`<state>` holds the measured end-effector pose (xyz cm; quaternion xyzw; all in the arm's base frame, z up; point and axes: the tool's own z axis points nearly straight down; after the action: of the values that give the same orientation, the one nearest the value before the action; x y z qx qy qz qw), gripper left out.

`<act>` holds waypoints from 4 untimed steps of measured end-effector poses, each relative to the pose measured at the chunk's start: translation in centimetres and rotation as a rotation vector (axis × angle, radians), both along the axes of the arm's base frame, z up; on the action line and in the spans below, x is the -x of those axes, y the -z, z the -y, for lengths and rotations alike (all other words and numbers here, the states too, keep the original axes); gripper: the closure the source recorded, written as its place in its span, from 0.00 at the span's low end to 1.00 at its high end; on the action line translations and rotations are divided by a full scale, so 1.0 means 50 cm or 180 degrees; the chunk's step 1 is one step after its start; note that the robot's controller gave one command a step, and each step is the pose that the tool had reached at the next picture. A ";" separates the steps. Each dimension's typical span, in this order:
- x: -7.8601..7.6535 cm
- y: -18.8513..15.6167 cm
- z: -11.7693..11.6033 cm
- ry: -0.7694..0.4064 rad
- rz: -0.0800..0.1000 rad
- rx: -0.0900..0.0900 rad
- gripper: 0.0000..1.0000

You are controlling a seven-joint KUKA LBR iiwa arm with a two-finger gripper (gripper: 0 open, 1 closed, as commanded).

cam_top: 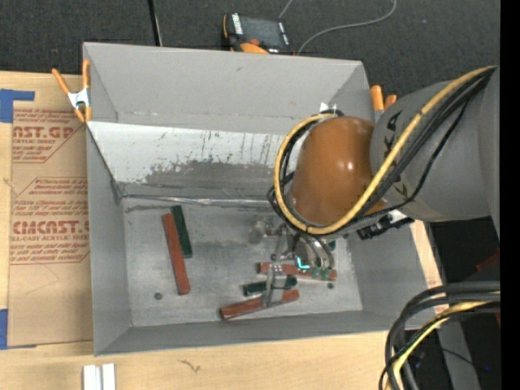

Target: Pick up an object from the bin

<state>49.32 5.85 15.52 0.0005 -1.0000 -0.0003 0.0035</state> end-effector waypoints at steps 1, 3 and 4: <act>0.011 0.178 0.097 0.0031 0.0014 0.0001 0.00; -0.036 -0.121 0.112 -0.0876 0.0048 0.0002 1.00; -0.033 -0.115 0.112 -0.0871 0.0029 -0.0005 0.00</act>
Offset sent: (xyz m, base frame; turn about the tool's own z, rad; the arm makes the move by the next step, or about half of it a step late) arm -0.0045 -0.0471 -0.0852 0.0069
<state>50.99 0.27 21.26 0.1369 -0.9906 -0.0005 -0.0011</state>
